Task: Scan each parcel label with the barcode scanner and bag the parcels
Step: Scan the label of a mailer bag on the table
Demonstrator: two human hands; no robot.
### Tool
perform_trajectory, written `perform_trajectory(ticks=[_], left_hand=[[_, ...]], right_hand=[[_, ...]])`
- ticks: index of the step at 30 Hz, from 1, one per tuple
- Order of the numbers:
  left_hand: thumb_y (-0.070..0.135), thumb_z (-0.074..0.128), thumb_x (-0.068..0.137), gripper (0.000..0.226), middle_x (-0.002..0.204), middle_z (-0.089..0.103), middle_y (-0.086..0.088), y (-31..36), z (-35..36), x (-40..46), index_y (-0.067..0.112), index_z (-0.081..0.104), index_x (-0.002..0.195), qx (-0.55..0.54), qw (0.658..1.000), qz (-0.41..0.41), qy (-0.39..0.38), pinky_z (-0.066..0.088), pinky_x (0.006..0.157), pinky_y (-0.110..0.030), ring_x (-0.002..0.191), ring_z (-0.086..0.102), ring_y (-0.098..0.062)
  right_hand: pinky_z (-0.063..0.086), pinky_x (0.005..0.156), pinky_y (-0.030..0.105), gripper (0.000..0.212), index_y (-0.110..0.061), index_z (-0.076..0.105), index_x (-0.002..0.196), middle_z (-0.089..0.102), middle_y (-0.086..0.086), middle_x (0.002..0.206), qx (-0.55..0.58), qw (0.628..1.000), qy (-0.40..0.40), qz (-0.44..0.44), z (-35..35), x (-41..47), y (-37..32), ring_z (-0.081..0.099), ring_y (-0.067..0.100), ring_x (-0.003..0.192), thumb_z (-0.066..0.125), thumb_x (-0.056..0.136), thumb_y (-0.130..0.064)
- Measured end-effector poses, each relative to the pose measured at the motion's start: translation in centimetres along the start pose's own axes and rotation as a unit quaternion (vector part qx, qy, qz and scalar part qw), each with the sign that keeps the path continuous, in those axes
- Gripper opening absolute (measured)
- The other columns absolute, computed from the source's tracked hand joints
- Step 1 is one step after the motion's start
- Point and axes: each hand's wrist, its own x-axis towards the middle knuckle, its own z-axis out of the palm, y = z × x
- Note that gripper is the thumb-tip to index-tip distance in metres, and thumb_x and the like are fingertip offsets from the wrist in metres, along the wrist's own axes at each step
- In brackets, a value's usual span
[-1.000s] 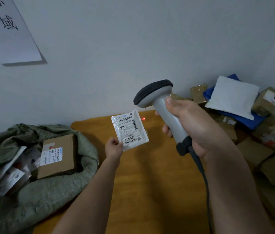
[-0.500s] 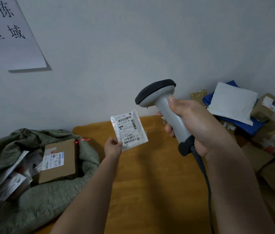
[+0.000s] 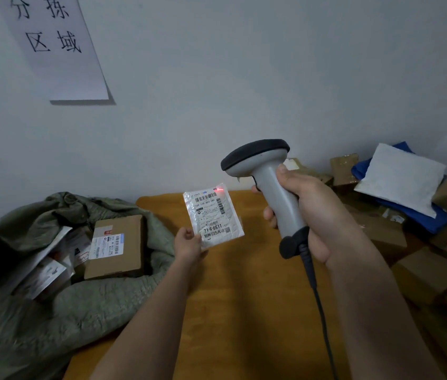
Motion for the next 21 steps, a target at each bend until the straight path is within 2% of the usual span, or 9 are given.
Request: perform_trajectory(ticks=[1, 4, 7, 9, 12, 15, 17, 19, 21], left_hand=[[0.007, 0.047, 0.1, 0.005, 0.093, 0.061, -0.007, -0.3, -0.8, -0.3, 0.01, 0.046, 0.097, -0.027, 0.999, -0.021, -0.003, 0.055, 0.051, -0.034, 0.082, 0.064, -0.028], [0.012, 0.044, 0.103, 0.015, 0.102, 0.061, -0.01, -1.0, -4.3, -0.8, 0.017, 0.04, 0.116, -0.134, 0.987, -0.085, 0.027, 0.061, 0.058, -0.037, 0.088, 0.068, -0.032], [0.007, 0.047, 0.1, 0.021, 0.112, 0.06, -0.012, -1.7, -8.5, 0.0, 0.016, 0.041, 0.119, -0.194, 0.965, -0.115, 0.132, 0.061, 0.066, -0.036, 0.089, 0.066, -0.028], [0.006, 0.049, 0.099, 0.035, 0.124, 0.056, -0.015, -1.9, -11.0, 1.1, 0.015, 0.038, 0.132, -0.218, 0.95, -0.11, 0.196, 0.058, 0.074, -0.037, 0.09, 0.066, -0.028], [0.018, 0.061, 0.095, 0.068, 0.132, 0.047, -0.01, -1.6, -13.3, 3.0, 0.019, 0.017, 0.147, -0.19, 0.94, -0.113, 0.258, 0.052, 0.094, -0.043, 0.11, 0.059, -0.028], [0.029, 0.068, 0.088, 0.08, 0.149, 0.029, -0.013, -0.9, -12.7, 4.1, 0.017, 0.018, 0.149, -0.108, 0.933, -0.157, 0.304, 0.044, 0.105, -0.046, 0.13, 0.043, -0.034], [0.022, 0.066, 0.087, 0.078, 0.149, 0.026, -0.013, -1.0, -10.4, 4.1, 0.018, 0.02, 0.149, -0.032, 0.952, -0.131, 0.275, 0.041, 0.106, -0.049, 0.13, 0.041, -0.036], [0.012, 0.059, 0.09, 0.065, 0.141, 0.029, -0.008, -0.9, -7.0, 3.3, 0.017, 0.024, 0.145, 0.017, 0.969, -0.119, 0.218, 0.042, 0.103, -0.046, 0.124, 0.044, -0.031], [0.008, 0.055, 0.092, 0.055, 0.145, 0.027, -0.015, -0.6, -2.9, 2.5, 0.014, 0.031, 0.14, 0.076, 0.978, -0.1, 0.169, 0.043, 0.101, -0.043, 0.122, 0.046, -0.035]], right_hand=[[0.044, 0.06, 0.033, 0.036, -0.008, 0.066, 0.098, 0.065, 0.025, 0.099, 0.031, 0.999, -0.01, 0.02, 0.5, 0.3, 0.6, 0.055, 0.019, 0.059, 0.048, 0.1, -0.039], [0.044, 0.059, 0.03, 0.037, -0.009, 0.066, 0.1, 0.063, 0.016, 0.101, 0.055, 0.996, -0.016, 0.064, 1.5, 1.4, 3.0, 0.055, 0.017, 0.058, 0.055, 0.096, -0.044], [0.045, 0.057, 0.028, 0.034, -0.013, 0.067, 0.101, 0.065, 0.012, 0.103, 0.05, 0.994, -0.004, 0.092, 2.4, 2.4, 5.5, 0.055, 0.014, 0.057, 0.061, 0.092, -0.045], [0.045, 0.056, 0.029, 0.034, -0.013, 0.067, 0.102, 0.065, 0.012, 0.101, 0.049, 0.993, -0.01, 0.107, 2.7, 2.8, 6.7, 0.055, 0.014, 0.056, 0.063, 0.09, -0.045], [0.043, 0.055, 0.029, 0.035, -0.011, 0.066, 0.105, 0.063, 0.012, 0.099, 0.061, 0.991, -0.001, 0.118, 2.8, 3.1, 8.1, 0.054, 0.014, 0.054, 0.065, 0.09, -0.042], [0.043, 0.053, 0.029, 0.036, -0.007, 0.064, 0.109, 0.064, 0.01, 0.101, 0.061, 0.99, 0.027, 0.121, 1.8, 3.0, 8.9, 0.053, 0.013, 0.054, 0.065, 0.091, -0.038], [0.043, 0.052, 0.028, 0.036, -0.006, 0.064, 0.111, 0.064, 0.009, 0.102, 0.057, 0.99, 0.051, 0.118, 0.8, 2.8, 8.9, 0.054, 0.013, 0.055, 0.065, 0.092, -0.036], [0.043, 0.052, 0.028, 0.032, -0.007, 0.064, 0.109, 0.063, 0.009, 0.1, 0.057, 0.989, 0.077, 0.11, -0.7, 2.5, 8.7, 0.054, 0.013, 0.055, 0.066, 0.092, -0.033], [0.043, 0.05, 0.027, 0.027, -0.008, 0.063, 0.108, 0.062, 0.009, 0.098, 0.058, 0.987, 0.11, 0.098, -2.8, 2.2, 8.3, 0.054, 0.012, 0.053, 0.065, 0.093, -0.03]])
